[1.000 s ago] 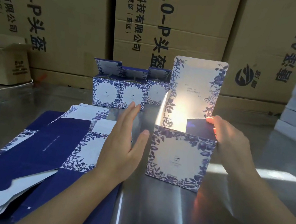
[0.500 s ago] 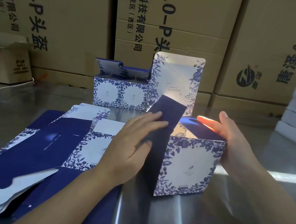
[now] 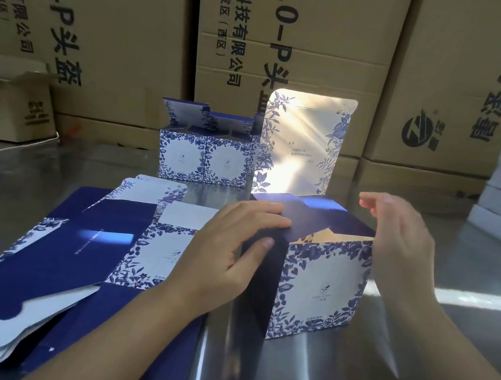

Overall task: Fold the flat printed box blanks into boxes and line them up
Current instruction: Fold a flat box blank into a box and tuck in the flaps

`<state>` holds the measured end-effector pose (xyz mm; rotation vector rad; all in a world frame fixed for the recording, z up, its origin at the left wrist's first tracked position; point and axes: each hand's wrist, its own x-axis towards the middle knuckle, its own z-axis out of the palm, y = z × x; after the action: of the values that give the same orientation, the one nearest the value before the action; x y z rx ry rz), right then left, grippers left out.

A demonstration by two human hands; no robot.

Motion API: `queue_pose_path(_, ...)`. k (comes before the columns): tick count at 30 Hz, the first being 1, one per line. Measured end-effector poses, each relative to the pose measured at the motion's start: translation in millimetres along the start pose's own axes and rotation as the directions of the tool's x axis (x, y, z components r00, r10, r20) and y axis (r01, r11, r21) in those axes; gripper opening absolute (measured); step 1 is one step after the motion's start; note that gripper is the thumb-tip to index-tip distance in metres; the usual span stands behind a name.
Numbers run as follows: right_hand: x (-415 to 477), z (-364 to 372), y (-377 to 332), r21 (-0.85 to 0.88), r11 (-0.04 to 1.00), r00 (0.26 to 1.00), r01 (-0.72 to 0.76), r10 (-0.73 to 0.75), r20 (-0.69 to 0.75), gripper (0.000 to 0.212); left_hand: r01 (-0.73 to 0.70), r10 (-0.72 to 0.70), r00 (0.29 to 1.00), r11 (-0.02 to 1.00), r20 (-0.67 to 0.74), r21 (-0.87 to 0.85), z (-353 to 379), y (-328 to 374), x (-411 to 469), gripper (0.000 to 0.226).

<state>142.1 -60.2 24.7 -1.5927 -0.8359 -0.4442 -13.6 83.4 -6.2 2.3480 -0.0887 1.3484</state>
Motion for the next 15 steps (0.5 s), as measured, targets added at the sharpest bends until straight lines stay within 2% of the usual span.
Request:
queue_pose_path(1, -4, 0, -1, -0.086, 0.983, 0.986, 0.161, -0.164, -0.035, 0.034, -0.010, 0.010, 1.000, 1.000, -0.004, 0.017, 0, 0, 0, 0.027)
queue_pose_path(3, -12, 0, -5, -0.173, 0.899, 0.911, 0.403, -0.413, -0.022, 0.037, -0.016, 0.017, 1.000, 0.999, -0.020, 0.045, -1, 0, 1, 0.025)
queue_pose_path(7, -27, 8, -19, -0.187, 0.676, 0.697, 0.713, -0.710, 0.094, 0.027, -0.011, 0.018, 0.997, 0.996, -0.081, 0.083, -2, -1, 2, 0.022)
queue_pose_path(10, -36, 18, -24, -0.171, 0.590, 0.612, 0.789, -0.777, 0.148, 0.021, -0.038, 0.051, 0.993, 0.992, -0.108, 0.118, -2, 0, 2, 0.020)
queue_pose_path(15, -37, 21, -21, -0.189, 0.613, 0.640, 0.767, -0.753, 0.153, 0.020, -0.057, 0.081, 0.987, 0.985, -0.138, 0.166, -1, 1, 2, 0.016)
